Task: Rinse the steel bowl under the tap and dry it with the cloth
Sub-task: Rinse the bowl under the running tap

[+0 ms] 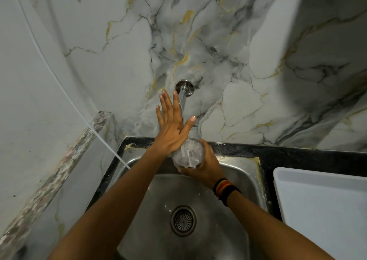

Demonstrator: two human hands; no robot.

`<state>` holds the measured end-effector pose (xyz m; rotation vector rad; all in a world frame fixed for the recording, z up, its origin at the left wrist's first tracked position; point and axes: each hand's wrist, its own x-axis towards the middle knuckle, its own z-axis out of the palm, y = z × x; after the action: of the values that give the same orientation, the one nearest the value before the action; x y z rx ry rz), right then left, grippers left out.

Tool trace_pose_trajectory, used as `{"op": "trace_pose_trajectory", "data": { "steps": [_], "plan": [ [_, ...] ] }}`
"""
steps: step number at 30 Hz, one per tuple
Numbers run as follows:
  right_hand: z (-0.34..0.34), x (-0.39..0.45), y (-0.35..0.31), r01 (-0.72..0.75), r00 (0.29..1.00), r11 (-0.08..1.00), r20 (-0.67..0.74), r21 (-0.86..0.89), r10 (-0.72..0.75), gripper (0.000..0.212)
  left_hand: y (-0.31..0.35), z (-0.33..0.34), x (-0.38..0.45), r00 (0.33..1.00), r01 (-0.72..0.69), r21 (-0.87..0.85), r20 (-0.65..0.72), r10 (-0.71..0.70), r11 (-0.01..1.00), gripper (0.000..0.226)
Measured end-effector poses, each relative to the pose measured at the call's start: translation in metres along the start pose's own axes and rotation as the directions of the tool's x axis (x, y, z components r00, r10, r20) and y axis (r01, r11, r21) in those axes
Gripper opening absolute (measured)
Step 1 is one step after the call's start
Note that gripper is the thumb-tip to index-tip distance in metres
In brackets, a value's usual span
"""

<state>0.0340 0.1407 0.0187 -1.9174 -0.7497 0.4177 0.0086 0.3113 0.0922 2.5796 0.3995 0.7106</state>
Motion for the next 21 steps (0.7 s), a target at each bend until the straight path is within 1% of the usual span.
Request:
{"op": "trace_pose_trajectory", "data": {
  "steps": [2, 6, 9, 11, 13, 15, 17, 19, 21],
  "plan": [
    [-0.005, -0.007, 0.009, 0.033, 0.999, 0.999, -0.006, 0.004, -0.033, 0.118, 0.004, 0.003, -0.002, 0.999, 0.016, -0.001, -0.029, -0.016, 1.0, 0.098],
    [-0.013, -0.007, 0.015, 0.024, 0.999, 1.0, -0.044, -0.007, -0.024, 0.12, 0.019, 0.013, -0.005, 0.988, 0.107, 0.007, -0.114, -0.105, 0.994, 0.1],
    [-0.013, -0.006, 0.01, 0.026, 1.0, 0.999, -0.012, -0.026, -0.026, 0.123, 0.031, 0.021, -0.004, 0.963, 0.195, 0.135, -0.216, -0.163, 0.971, 0.099],
    [-0.014, -0.012, 0.014, 0.03, 0.999, 0.998, 0.014, -0.046, -0.029, 0.129, 0.039, 0.027, -0.004, 0.939, 0.266, 0.226, -0.28, -0.199, 0.937, 0.096],
    [-0.02, -0.022, 0.02, 0.009, 1.0, 0.996, 0.008, -0.088, -0.008, 0.136, 0.047, 0.032, -0.003, 0.918, 0.33, 0.313, -0.328, -0.225, 0.89, 0.093],
    [-0.03, -0.033, 0.026, -0.018, 1.0, 0.991, 0.004, -0.134, 0.019, 0.138, 0.051, 0.035, -0.002, 0.91, 0.367, 0.382, -0.338, -0.241, 0.848, 0.093],
    [-0.04, -0.045, 0.028, -0.022, 1.0, 0.984, 0.004, -0.179, 0.023, 0.138, 0.054, 0.038, 0.0, 0.916, 0.363, 0.449, -0.334, -0.223, 0.817, 0.095],
    [-0.052, -0.057, 0.029, 0.004, 1.0, 0.971, -0.001, -0.237, -0.005, 0.137, 0.058, 0.04, 0.001, 0.922, 0.356, 0.508, -0.327, -0.207, 0.784, 0.099],
    [-0.064, -0.067, 0.03, 0.051, 0.999, 0.949, 0.007, -0.312, -0.051, 0.135, 0.062, 0.04, 0.002, 0.924, 0.355, 0.53, -0.322, -0.205, 0.77, 0.103]
  ]
}}
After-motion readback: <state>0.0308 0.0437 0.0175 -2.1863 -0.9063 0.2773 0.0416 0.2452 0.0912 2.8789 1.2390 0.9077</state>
